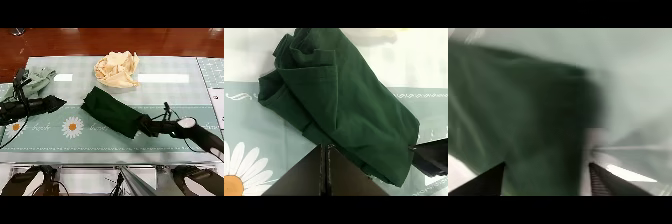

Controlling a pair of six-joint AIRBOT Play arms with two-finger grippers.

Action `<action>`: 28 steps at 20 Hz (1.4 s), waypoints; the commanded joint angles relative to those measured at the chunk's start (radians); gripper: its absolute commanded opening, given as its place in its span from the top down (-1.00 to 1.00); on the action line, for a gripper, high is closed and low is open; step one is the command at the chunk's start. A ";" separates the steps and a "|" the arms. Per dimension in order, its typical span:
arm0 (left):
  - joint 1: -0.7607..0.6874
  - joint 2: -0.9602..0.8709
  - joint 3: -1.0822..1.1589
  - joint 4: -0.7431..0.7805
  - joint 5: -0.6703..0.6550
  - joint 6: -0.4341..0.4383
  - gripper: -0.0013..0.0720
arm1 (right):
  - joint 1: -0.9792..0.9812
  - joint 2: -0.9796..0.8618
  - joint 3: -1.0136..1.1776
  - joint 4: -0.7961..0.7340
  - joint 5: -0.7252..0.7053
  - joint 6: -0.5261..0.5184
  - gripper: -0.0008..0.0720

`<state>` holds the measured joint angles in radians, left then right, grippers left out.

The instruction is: Fold the shirts.

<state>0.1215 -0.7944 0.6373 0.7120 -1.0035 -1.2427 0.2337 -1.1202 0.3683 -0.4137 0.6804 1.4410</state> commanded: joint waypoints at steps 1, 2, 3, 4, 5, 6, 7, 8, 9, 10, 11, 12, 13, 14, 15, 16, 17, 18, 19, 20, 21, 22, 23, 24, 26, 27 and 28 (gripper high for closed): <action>0.000 0.000 0.000 -0.007 0.000 0.000 0.92 | 0.061 -0.158 0.105 0.061 0.043 -0.132 0.01; 0.000 0.000 0.000 -0.009 -0.001 0.000 0.92 | 0.083 -0.172 0.144 0.076 0.051 -0.190 0.76; 0.000 0.000 0.000 -0.009 -0.001 0.000 0.92 | 0.097 -0.173 0.190 0.074 0.057 -0.239 0.92; 0.000 0.000 0.000 -0.009 -0.001 0.000 0.92 | 0.099 -0.173 0.254 0.046 0.086 -0.253 0.92; 0.000 0.000 0.000 -0.009 -0.001 0.000 0.92 | 0.089 -0.173 0.329 -0.015 0.124 -0.245 0.92; 0.000 0.000 0.000 -0.009 -0.001 0.000 0.92 | 0.073 -0.173 0.423 -0.107 0.179 -0.206 0.92; 0.000 0.000 0.000 -0.009 -0.002 0.000 0.92 | 0.057 -0.170 0.520 -0.212 0.232 -0.144 0.92; 0.000 0.000 0.000 -0.009 -0.003 0.000 0.92 | 0.043 -0.162 0.620 -0.327 0.280 -0.078 0.92; 0.000 0.000 0.000 -0.009 -0.003 0.000 0.92 | 0.026 -0.148 0.727 -0.445 0.330 -0.014 0.92; 0.000 0.000 0.000 -0.009 -0.003 0.000 0.92 | 0.005 -0.134 0.822 -0.532 0.375 0.029 0.92; 0.000 0.000 0.000 -0.009 -0.003 0.000 0.92 | -0.026 -0.122 0.922 -0.596 0.431 0.055 0.92; 0.000 0.000 0.000 -0.008 -0.003 0.000 0.92 | -0.065 -0.114 1.020 -0.644 0.494 0.076 0.92; 0.000 0.000 0.000 -0.008 -0.002 0.001 0.92 | -0.104 -0.109 1.105 -0.675 0.556 0.084 0.92; 0.000 0.000 0.000 -0.008 -0.002 0.000 0.92 | -0.149 -0.108 1.187 -0.706 0.618 0.094 0.92; 0.000 0.000 0.000 -0.008 -0.002 0.001 0.92 | -0.193 -0.109 1.250 -0.731 0.667 0.103 0.92; 0.000 0.000 0.000 -0.008 -0.002 0.001 0.92 | -0.245 -0.109 1.306 -0.748 0.712 0.110 0.92; 0.000 0.000 0.000 -0.008 -0.002 0.001 0.92 | -0.301 -0.108 1.345 -0.751 0.748 0.113 0.92; 0.000 0.000 0.000 -0.008 -0.003 0.000 0.92 | -0.356 -0.108 1.377 -0.751 0.783 0.116 0.92; 0.000 0.000 0.000 -0.008 -0.002 0.000 0.92 | -0.414 -0.106 1.400 -0.749 0.810 0.120 0.92; 0.000 0.000 0.000 -0.008 -0.003 0.000 0.92 | -0.478 -0.101 1.411 -0.748 0.830 0.125 0.92; 0.000 0.000 0.000 -0.009 -0.002 0.000 0.92 | -0.547 -0.090 1.411 -0.748 0.844 0.132 0.92; 0.000 0.000 0.000 -0.008 -0.002 0.000 0.92 | -0.613 -0.080 1.411 -0.748 0.861 0.146 0.92; 0.000 0.000 0.000 -0.008 -0.002 0.001 0.92 | -0.681 -0.072 1.411 -0.748 0.881 0.158 0.92; 0.000 0.000 0.000 -0.008 -0.002 0.001 0.92 | -0.753 -0.065 1.411 -0.748 0.905 0.174 0.92; 0.000 0.000 0.000 -0.008 -0.002 0.001 0.92 | -0.885 -0.053 1.411 -0.747 0.953 0.209 0.92; 0.000 0.000 0.000 -0.008 -0.002 0.002 0.92 | -0.946 -0.047 1.411 -0.746 0.981 0.224 0.92; 0.000 0.000 0.000 -0.008 -0.002 0.002 0.92 | -1.000 -0.042 1.410 -0.740 1.005 0.234 0.92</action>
<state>0.1219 -0.7944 0.6373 0.7033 -1.0061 -1.2419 -0.5999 -1.1782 1.7714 -1.1557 1.5967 1.6283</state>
